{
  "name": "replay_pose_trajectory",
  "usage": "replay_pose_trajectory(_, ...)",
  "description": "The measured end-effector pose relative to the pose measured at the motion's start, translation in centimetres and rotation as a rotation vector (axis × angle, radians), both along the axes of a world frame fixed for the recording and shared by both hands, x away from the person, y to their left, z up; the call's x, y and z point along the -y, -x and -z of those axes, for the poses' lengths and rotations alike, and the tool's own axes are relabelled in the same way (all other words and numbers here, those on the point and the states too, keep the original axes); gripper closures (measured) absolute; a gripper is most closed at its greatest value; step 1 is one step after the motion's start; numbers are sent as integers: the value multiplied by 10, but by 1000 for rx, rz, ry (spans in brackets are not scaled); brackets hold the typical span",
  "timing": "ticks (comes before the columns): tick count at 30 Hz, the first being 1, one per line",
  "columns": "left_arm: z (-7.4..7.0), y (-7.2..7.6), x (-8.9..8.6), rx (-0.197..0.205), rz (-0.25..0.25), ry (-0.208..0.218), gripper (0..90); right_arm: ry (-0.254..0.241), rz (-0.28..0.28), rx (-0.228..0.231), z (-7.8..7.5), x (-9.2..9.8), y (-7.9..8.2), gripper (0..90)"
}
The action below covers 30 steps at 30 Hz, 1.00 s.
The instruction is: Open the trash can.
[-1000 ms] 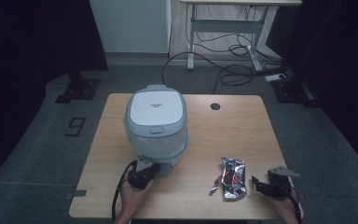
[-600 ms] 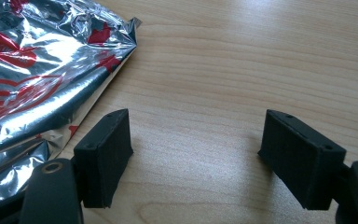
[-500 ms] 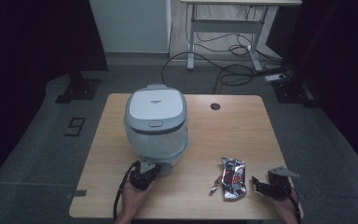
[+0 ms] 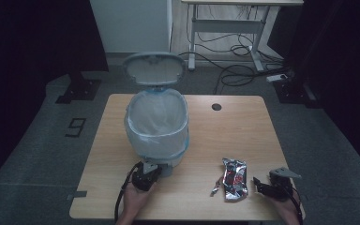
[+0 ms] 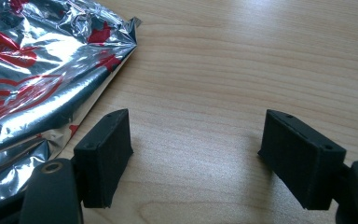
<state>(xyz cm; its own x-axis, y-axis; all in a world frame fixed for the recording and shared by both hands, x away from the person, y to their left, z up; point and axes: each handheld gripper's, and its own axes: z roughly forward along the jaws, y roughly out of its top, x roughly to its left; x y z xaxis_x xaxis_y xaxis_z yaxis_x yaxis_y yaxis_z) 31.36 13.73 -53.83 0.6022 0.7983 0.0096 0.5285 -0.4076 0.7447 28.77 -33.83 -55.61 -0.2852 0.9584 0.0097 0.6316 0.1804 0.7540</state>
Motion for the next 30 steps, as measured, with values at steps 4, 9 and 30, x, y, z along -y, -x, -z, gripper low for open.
replay_pose_trajectory(4,0,0,0,0,1,0,900,0,0,0,0,0,0,240)
replay_pose_trajectory(9,0,0,0,1,3,0,900,0,0,0,0,0,0,240)
replay_pose_trajectory(30,0,-1,0,1,9,-3,900,5,2,5,0,-1,1,262)
